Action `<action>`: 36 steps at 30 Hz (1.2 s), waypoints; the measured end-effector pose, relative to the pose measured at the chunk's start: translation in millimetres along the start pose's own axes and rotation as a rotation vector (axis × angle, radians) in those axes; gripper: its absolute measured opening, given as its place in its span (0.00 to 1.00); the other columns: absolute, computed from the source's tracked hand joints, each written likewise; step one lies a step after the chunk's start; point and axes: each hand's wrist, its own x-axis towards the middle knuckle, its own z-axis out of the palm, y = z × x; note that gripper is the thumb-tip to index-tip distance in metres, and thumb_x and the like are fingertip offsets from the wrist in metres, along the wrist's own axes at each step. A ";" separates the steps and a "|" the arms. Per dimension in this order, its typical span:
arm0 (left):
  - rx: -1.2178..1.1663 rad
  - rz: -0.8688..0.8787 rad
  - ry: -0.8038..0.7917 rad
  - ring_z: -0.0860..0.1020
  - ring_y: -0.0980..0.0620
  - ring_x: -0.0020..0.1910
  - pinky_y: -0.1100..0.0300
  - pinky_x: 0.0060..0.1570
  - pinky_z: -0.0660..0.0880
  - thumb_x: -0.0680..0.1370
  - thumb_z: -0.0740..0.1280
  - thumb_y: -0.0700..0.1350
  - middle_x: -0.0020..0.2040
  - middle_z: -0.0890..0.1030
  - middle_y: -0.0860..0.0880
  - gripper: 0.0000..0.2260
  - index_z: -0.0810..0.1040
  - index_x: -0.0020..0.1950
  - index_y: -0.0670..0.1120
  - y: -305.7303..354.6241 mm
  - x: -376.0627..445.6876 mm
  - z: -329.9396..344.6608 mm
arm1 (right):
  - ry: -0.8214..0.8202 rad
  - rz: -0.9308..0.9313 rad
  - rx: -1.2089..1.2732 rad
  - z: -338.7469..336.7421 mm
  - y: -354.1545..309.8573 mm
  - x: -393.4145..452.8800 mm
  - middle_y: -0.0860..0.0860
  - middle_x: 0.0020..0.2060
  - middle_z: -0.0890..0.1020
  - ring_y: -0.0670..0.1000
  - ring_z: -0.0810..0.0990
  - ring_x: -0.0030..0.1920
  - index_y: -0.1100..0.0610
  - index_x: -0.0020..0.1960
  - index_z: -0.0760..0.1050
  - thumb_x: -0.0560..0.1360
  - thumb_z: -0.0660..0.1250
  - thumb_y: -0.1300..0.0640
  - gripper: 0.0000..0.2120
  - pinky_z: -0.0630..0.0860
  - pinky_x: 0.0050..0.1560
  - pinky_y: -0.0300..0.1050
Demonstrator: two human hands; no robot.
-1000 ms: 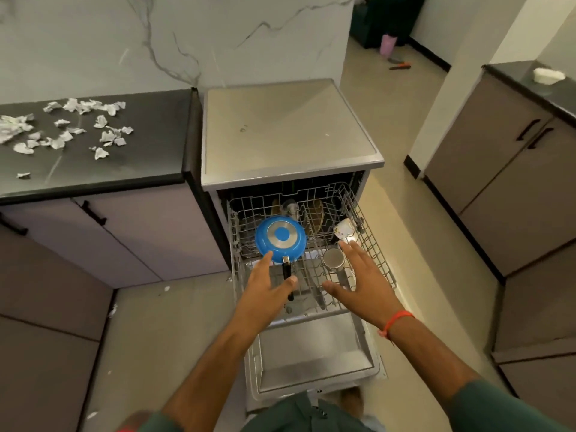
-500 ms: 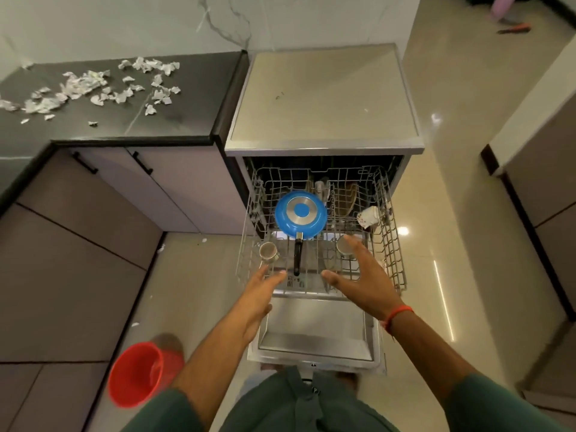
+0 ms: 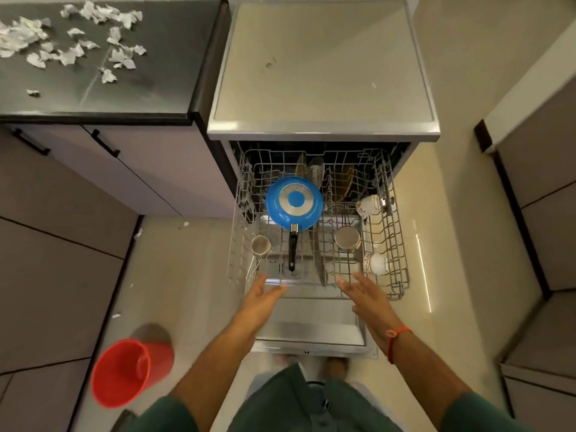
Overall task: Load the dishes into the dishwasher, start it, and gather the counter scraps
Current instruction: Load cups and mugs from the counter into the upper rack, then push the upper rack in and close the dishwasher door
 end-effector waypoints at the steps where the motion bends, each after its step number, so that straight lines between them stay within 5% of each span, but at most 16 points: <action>1: 0.002 -0.032 -0.001 0.62 0.44 0.78 0.43 0.76 0.62 0.82 0.66 0.55 0.81 0.60 0.49 0.30 0.58 0.81 0.57 -3.9 6.9 -3.1 | 0.022 0.024 0.037 1.3 2.8 6.8 0.55 0.75 0.68 0.55 0.69 0.72 0.52 0.78 0.62 0.66 0.75 0.33 0.48 0.66 0.73 0.59; 6: 0.122 -0.064 -0.008 0.61 0.45 0.78 0.47 0.76 0.61 0.83 0.65 0.52 0.81 0.59 0.48 0.29 0.57 0.82 0.54 -21.3 29.4 -11.4 | 0.179 0.118 0.075 6.9 18.9 28.7 0.55 0.73 0.71 0.57 0.71 0.71 0.53 0.76 0.67 0.73 0.74 0.43 0.35 0.68 0.72 0.58; 11: 0.879 0.351 0.062 0.61 0.48 0.78 0.52 0.76 0.62 0.82 0.63 0.52 0.81 0.60 0.49 0.29 0.55 0.81 0.54 -34.4 45.7 -8.5 | 0.177 -0.042 -0.342 12.5 33.4 32.3 0.50 0.75 0.68 0.53 0.67 0.74 0.47 0.76 0.66 0.73 0.74 0.42 0.35 0.66 0.74 0.55; 14: 1.113 0.511 0.033 0.53 0.49 0.81 0.57 0.77 0.51 0.83 0.58 0.54 0.82 0.56 0.50 0.28 0.53 0.81 0.55 -39.4 63.0 -0.2 | 0.204 -0.192 -0.645 5.8 48.8 50.1 0.50 0.76 0.67 0.53 0.64 0.76 0.48 0.76 0.66 0.75 0.69 0.38 0.33 0.66 0.74 0.54; 18: 1.214 0.525 0.008 0.48 0.50 0.81 0.60 0.75 0.39 0.85 0.53 0.57 0.82 0.52 0.51 0.26 0.51 0.82 0.55 -51.9 92.4 17.4 | 0.193 -0.348 -1.088 -12.2 83.0 83.6 0.49 0.78 0.64 0.52 0.58 0.79 0.46 0.77 0.63 0.77 0.50 0.30 0.34 0.57 0.78 0.56; 23: 1.214 0.482 -0.099 0.62 0.52 0.76 0.55 0.77 0.54 0.85 0.50 0.61 0.78 0.65 0.52 0.25 0.55 0.81 0.55 -82.2 133.4 37.8 | 0.110 -0.351 -1.263 -29.0 125.5 114.0 0.47 0.74 0.71 0.51 0.63 0.77 0.45 0.75 0.67 0.80 0.40 0.32 0.33 0.50 0.77 0.57; 27: 1.248 0.545 -0.083 0.75 0.52 0.65 0.54 0.66 0.69 0.83 0.51 0.60 0.66 0.76 0.54 0.22 0.72 0.72 0.55 -115.7 160.9 46.9 | 0.132 -0.461 -1.304 -34.4 146.7 126.8 0.45 0.58 0.81 0.51 0.77 0.62 0.46 0.63 0.78 0.82 0.45 0.35 0.27 0.63 0.68 0.55; 31: 1.217 0.744 0.050 0.80 0.52 0.50 0.54 0.52 0.75 0.81 0.56 0.55 0.53 0.81 0.54 0.16 0.81 0.60 0.54 -129.5 179.8 45.8 | 0.218 -0.584 -1.242 -35.4 153.6 136.5 0.45 0.53 0.82 0.51 0.79 0.55 0.46 0.57 0.82 0.81 0.56 0.41 0.18 0.65 0.60 0.52; 36: 1.294 0.926 0.096 0.80 0.49 0.51 0.48 0.63 0.68 0.80 0.62 0.52 0.52 0.82 0.53 0.12 0.84 0.56 0.54 -125.2 186.2 40.1 | 0.256 -0.664 -1.184 -34.1 157.2 138.7 0.43 0.47 0.82 0.50 0.78 0.51 0.47 0.53 0.83 0.80 0.59 0.42 0.16 0.62 0.58 0.50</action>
